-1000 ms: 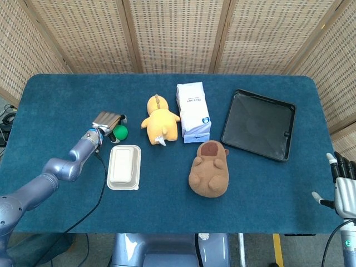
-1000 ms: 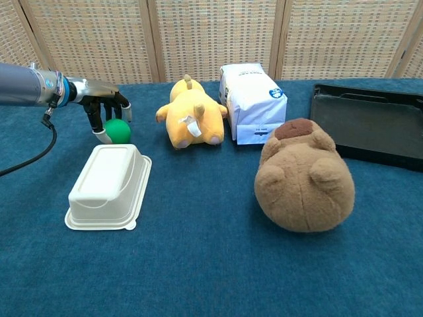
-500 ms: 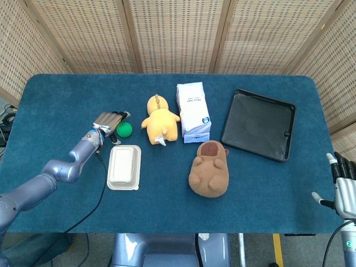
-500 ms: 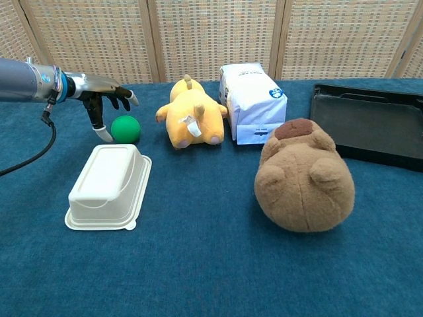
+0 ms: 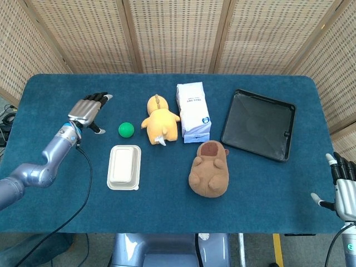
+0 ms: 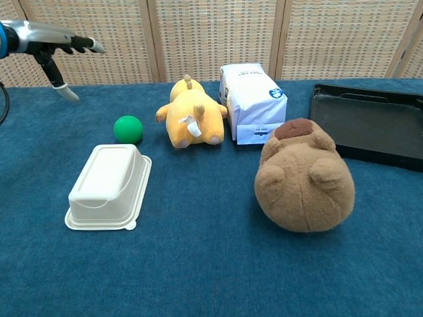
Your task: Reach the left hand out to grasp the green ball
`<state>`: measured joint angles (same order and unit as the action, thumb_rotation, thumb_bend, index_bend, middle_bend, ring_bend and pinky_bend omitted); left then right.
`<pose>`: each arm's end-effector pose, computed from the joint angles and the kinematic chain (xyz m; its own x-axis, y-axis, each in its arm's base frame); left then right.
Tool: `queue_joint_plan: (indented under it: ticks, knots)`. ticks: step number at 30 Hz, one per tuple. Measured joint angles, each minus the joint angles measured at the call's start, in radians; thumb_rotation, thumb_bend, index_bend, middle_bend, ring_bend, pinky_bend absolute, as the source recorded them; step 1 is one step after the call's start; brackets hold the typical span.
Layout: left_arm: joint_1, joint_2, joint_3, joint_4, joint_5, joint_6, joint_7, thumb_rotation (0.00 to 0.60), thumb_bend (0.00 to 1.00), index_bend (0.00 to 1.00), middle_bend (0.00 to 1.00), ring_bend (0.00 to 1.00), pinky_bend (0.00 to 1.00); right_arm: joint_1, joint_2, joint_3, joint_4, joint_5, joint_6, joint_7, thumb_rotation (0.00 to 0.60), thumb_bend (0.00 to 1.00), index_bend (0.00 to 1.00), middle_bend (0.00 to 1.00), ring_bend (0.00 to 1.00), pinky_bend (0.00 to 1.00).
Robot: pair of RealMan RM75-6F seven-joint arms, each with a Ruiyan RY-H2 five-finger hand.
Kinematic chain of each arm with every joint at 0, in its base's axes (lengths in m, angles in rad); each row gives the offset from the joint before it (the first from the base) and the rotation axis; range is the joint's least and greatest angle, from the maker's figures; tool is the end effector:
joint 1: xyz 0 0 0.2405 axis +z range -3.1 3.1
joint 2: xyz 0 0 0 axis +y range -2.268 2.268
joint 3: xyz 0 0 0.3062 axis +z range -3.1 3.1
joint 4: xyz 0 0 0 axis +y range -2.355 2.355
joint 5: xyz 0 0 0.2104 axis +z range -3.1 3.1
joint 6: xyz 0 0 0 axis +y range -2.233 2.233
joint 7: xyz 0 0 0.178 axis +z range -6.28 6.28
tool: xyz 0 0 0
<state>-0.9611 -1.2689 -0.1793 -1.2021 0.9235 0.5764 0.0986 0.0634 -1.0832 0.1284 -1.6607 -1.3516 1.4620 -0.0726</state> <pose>-0.2100 0.5316 0.1041 0.5112 0.3086 0.8021 0.8593 -0.2019 -0.4699 -0.3702 -0.2249 0.2083 0.4297 0.0338 0.9023 -0.8949 0.1490 0.4206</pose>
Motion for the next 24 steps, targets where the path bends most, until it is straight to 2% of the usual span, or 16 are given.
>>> queue_joint_plan:
  ticks: [5,13,16,20,24]
  knots:
    - [0.087,0.1,0.003,-0.172,0.0,0.171,0.014,0.6,0.04,0.0,0.0,0.0,0.0,-0.005,0.008,-0.003,-0.006,-0.014,0.01,0.015,0.6,0.0,0.0,0.0,0.0,0.0]
    - [0.281,0.18,0.031,-0.375,0.067,0.514,0.011,0.6,0.04,0.0,0.0,0.0,0.0,-0.01,0.016,-0.012,-0.02,-0.044,0.023,0.036,0.6,0.0,0.0,0.0,0.0,0.0]
    - [0.371,0.191,0.061,-0.434,0.115,0.673,0.032,0.6,0.06,0.0,0.0,0.0,0.0,-0.013,0.022,-0.017,-0.029,-0.065,0.031,0.046,0.6,0.0,0.0,0.0,0.0,0.0]
    - [0.527,0.19,0.129,-0.529,0.206,0.89,0.055,0.6,0.08,0.0,0.0,0.0,0.0,-0.016,0.03,-0.026,-0.037,-0.095,0.039,0.059,0.6,0.0,0.0,0.0,0.0,0.0]
    - [0.653,0.171,0.203,-0.57,0.334,0.996,0.021,0.6,0.08,0.0,0.0,0.0,0.0,-0.021,0.042,-0.038,-0.038,-0.124,0.05,0.084,0.6,0.0,0.0,0.0,0.0,0.0]
